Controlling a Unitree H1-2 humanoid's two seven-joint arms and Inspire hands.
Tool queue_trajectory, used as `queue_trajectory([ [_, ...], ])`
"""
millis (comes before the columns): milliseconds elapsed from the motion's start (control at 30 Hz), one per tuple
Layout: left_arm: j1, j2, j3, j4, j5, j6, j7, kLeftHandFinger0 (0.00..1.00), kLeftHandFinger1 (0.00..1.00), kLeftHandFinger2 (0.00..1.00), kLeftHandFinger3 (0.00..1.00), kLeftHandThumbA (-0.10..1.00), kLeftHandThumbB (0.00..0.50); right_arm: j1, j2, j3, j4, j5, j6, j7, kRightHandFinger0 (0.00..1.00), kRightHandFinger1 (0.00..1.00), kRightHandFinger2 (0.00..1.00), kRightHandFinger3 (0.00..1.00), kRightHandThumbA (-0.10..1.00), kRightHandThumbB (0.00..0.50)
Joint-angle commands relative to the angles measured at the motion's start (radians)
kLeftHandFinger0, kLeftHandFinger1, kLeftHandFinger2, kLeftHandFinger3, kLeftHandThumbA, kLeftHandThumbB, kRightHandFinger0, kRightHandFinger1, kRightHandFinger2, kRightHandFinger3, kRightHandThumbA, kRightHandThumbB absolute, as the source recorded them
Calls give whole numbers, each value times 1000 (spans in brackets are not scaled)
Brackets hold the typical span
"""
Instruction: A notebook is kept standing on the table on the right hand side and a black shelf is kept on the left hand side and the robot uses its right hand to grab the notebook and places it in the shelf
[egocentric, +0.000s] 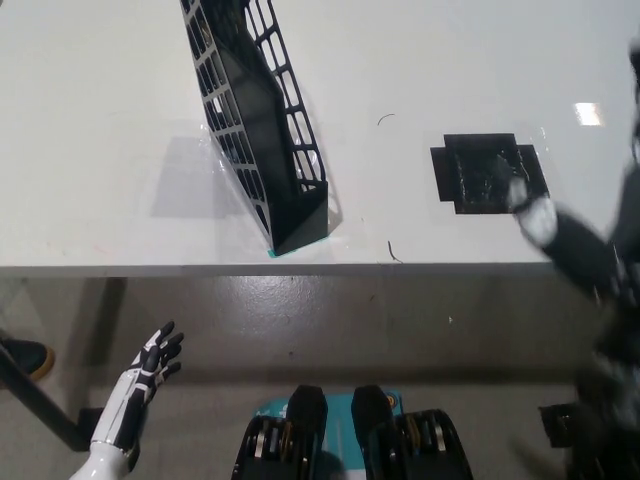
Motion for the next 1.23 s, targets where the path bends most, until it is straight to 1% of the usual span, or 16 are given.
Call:
queue_trajectory([
  [0, 5, 7, -4, -21, 14, -46, 5, 1000, 1000, 1000, 1000, 1000, 102, 139, -43, 29, -87, -7, -108, 81, 1000, 1000, 1000, 1000, 1000, 434],
  [100, 8, 6, -2, -25, 19, -46, 10, 1000, 1000, 1000, 1000, 1000, 85, 189, -68, 22, 6, -19, -186, 75, 1000, 1000, 1000, 1000, 1000, 379],
  [200, 9, 7, 1, -24, 18, -47, 11, 1000, 1000, 1000, 1000, 1000, 86, 209, -63, 19, 71, 11, -193, 81, 1000, 1000, 1000, 1000, 1000, 413],
  [367, 6, 7, 1, -21, 14, -55, 8, 1000, 1000, 1000, 1000, 1000, 74, 211, -51, 10, 213, 51, -215, 92, 1000, 1000, 1000, 1000, 1000, 412],
  [400, 6, 5, 0, -23, 17, -53, 11, 1000, 1000, 1000, 1000, 1000, 73, 208, -47, 6, 257, 49, -213, 91, 1000, 1000, 1000, 1000, 1000, 424],
  [433, 4, 6, 0, -21, 22, -55, 13, 1000, 1000, 1000, 1000, 1000, 63, 204, -48, 6, 280, 49, -213, 96, 1000, 1000, 1000, 1000, 1000, 420],
  [500, 3, 7, 1, -20, 22, -53, 13, 1000, 1000, 1000, 1000, 1000, 72, 190, -53, 2, 363, 60, -235, 103, 1000, 1000, 1000, 1000, 1000, 396],
  [600, -4, 8, -1, -18, 25, -51, 11, 1000, 1000, 1000, 1000, 1000, 111, 158, -56, -9, 480, 73, -252, 110, 1000, 1000, 1000, 1000, 1000, 364],
  [667, -4, 9, -1, -18, 29, -48, 12, 1000, 1000, 1000, 1000, 1000, 121, 144, -53, -17, 532, 54, -254, 101, 1000, 1000, 1000, 1000, 1000, 366],
  [733, -4, 7, 1, -18, 26, -45, 13, 1000, 1000, 1000, 1000, 1000, 111, 134, -53, -20, 571, 53, -243, 105, 1000, 1000, 1000, 1000, 1000, 358],
  [767, -1, 6, 1, -19, 25, -45, 12, 1000, 1000, 1000, 1000, 1000, 108, 128, -53, -22, 609, 59, -233, 111, 1000, 1000, 1000, 1000, 1000, 372],
  [867, 4, 3, 1, -18, 15, -49, 6, 1000, 1000, 1000, 1000, 1000, 105, 124, -51, -24, 651, 77, -219, 124, 1000, 1000, 1000, 1000, 1000, 377],
  [900, 2, 3, 2, -15, 26, -58, 13, 1000, 1000, 1000, 1000, 1000, 110, 118, -51, -25, 673, 79, -223, 127, 1000, 1000, 1000, 1000, 1000, 338],
  [933, 3, 4, 1, -15, 30, -59, 15, 1000, 1000, 1000, 1000, 1000, 112, 117, -50, -25, 685, 80, -232, 126, 1000, 1000, 1000, 1000, 1000, 327],
  [967, 1, 6, 2, -12, 32, -57, 15, 1000, 1000, 1000, 1000, 1000, 122, 115, -48, -27, 704, 90, -239, 131, 1000, 1000, 1000, 1000, 1000, 344],
  [1200, 4, 6, 1, -30, 43, -49, 22, 1000, 1000, 1000, 1000, 1000, 118, 115, -46, -34, 746, 99, -260, 137, 1000, 1000, 1000, 1000, 1000, 344],
])
